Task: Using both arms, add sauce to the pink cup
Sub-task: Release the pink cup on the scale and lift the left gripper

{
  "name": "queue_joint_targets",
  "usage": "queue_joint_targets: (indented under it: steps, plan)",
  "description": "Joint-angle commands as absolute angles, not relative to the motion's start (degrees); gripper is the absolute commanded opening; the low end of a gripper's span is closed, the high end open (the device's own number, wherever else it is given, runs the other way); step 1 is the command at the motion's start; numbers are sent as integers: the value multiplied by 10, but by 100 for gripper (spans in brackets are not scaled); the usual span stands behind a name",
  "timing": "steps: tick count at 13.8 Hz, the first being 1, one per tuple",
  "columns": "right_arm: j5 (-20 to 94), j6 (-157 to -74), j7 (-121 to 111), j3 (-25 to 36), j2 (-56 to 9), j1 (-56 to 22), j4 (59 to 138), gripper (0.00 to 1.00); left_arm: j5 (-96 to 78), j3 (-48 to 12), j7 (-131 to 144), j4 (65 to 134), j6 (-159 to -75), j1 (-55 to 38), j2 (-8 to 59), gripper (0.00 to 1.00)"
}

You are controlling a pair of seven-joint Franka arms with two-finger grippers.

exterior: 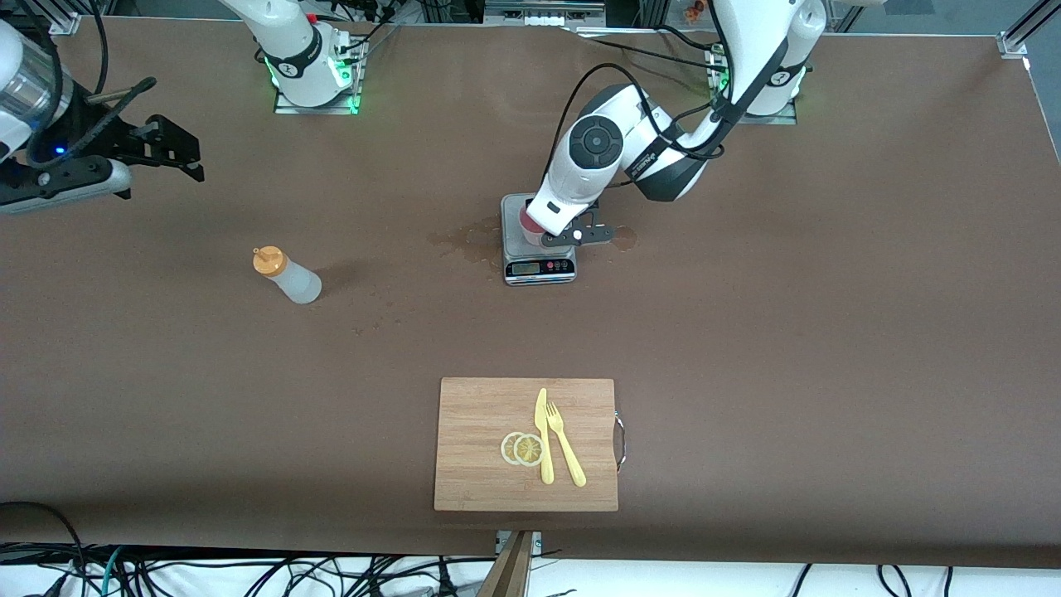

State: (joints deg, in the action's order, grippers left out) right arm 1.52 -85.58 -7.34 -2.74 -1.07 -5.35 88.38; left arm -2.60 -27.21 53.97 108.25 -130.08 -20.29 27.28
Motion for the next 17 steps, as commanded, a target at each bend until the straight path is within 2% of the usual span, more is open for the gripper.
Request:
queue_joint_targets:
  steps: [1,5,8,10,13,17]
  plan:
    - [11,-861,-78,-26,-10,-69,887,100,-18,-266,553,1076,-1299,-211,265,100]
    - [14,-856,-123,-25,-13,-76,889,100,-23,-266,548,1066,-1287,-204,244,100]
    - [16,-847,-159,-21,-13,-73,889,100,-18,-259,533,1009,-1211,-189,230,100]
    - [19,-830,-191,-9,-11,-70,892,100,-22,-228,485,965,-1156,-186,220,100]
    - [71,-828,-290,50,-9,-70,901,100,-19,-179,447,920,-1091,-178,204,100]
    - [146,-848,-497,133,-27,-69,931,100,-19,-159,305,887,-1027,-107,185,100]
